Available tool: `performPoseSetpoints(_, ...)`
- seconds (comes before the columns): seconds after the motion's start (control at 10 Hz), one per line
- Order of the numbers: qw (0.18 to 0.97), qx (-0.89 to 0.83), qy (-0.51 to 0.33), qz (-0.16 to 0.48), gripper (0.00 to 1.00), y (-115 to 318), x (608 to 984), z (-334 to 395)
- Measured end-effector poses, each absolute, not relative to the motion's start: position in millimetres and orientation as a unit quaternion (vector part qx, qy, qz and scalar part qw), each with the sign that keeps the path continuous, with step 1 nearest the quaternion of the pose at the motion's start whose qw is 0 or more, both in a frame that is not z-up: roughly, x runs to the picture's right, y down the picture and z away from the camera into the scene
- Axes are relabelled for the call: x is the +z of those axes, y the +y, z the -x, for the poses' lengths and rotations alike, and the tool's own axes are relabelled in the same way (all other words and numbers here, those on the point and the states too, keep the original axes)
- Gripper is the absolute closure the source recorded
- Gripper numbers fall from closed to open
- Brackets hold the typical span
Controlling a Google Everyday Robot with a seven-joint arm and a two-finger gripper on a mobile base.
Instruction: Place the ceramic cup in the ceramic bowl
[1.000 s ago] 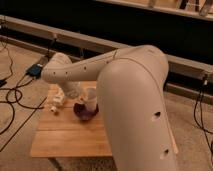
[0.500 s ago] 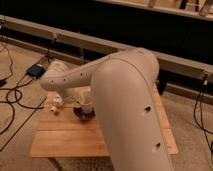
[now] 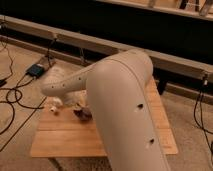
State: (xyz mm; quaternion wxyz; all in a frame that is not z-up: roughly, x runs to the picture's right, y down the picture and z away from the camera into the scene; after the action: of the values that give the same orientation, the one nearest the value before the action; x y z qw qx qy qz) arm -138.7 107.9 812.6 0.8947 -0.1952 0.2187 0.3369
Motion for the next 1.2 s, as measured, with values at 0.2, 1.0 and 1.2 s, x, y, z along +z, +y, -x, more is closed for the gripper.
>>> performPoseSetpoints(0.2,0.892,0.342,0.223,0.192,0.55,109.8,814.3,136.1)
performPoseSetpoints(1.0,0.892,0.348,0.213,0.192,0.20,103.6,800.5,146.0)
performPoseSetpoints(1.2,0.895,0.345,0.212,0.186,0.20,98.2,792.2,148.7)
